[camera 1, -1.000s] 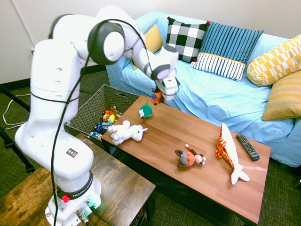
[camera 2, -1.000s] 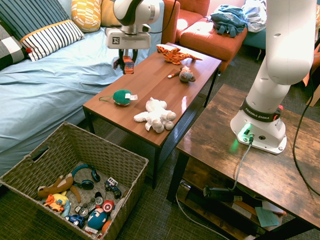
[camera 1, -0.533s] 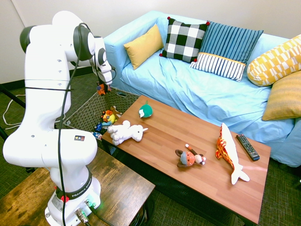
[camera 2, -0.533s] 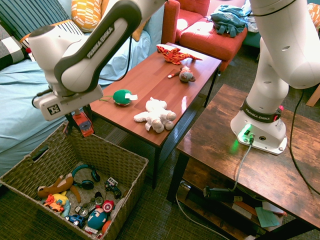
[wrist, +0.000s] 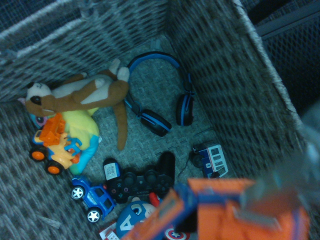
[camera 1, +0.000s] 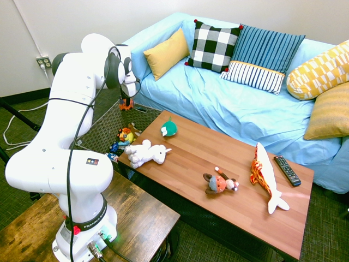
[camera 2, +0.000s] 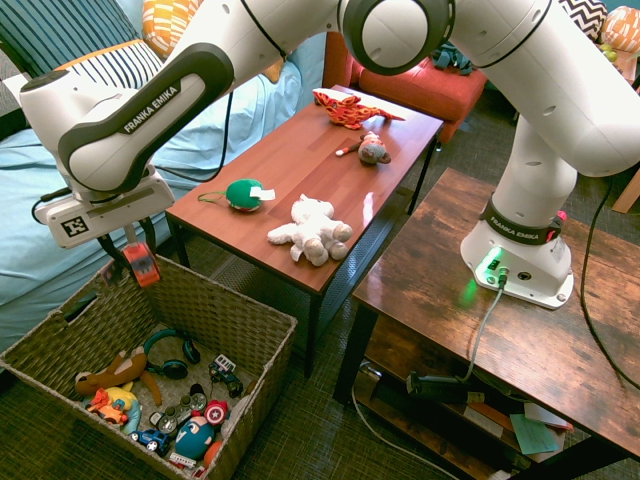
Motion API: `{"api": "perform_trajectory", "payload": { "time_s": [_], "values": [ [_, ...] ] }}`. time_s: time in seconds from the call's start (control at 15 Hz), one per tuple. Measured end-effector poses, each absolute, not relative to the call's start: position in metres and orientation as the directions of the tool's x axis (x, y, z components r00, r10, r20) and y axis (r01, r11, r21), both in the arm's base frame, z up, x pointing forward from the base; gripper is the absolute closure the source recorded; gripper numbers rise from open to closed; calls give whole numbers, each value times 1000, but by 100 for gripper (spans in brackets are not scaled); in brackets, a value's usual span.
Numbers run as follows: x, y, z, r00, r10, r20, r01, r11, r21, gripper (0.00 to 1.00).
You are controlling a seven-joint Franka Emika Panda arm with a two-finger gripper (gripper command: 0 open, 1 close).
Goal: Put the toy car in the basket
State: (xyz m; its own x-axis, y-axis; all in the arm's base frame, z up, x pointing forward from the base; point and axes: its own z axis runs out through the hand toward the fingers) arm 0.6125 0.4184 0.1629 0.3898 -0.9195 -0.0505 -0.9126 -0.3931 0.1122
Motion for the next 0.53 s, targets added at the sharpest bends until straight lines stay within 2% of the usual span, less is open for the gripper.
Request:
{"api": "perform_trajectory", "payload": {
  "time_s": [0.27,0.53],
  "values": [
    [632,375,183,354,-934,-52,-932,-357,61,0],
    [673,237,237,242,-965,-97,-970,-241,-23,0]
  ]
}}
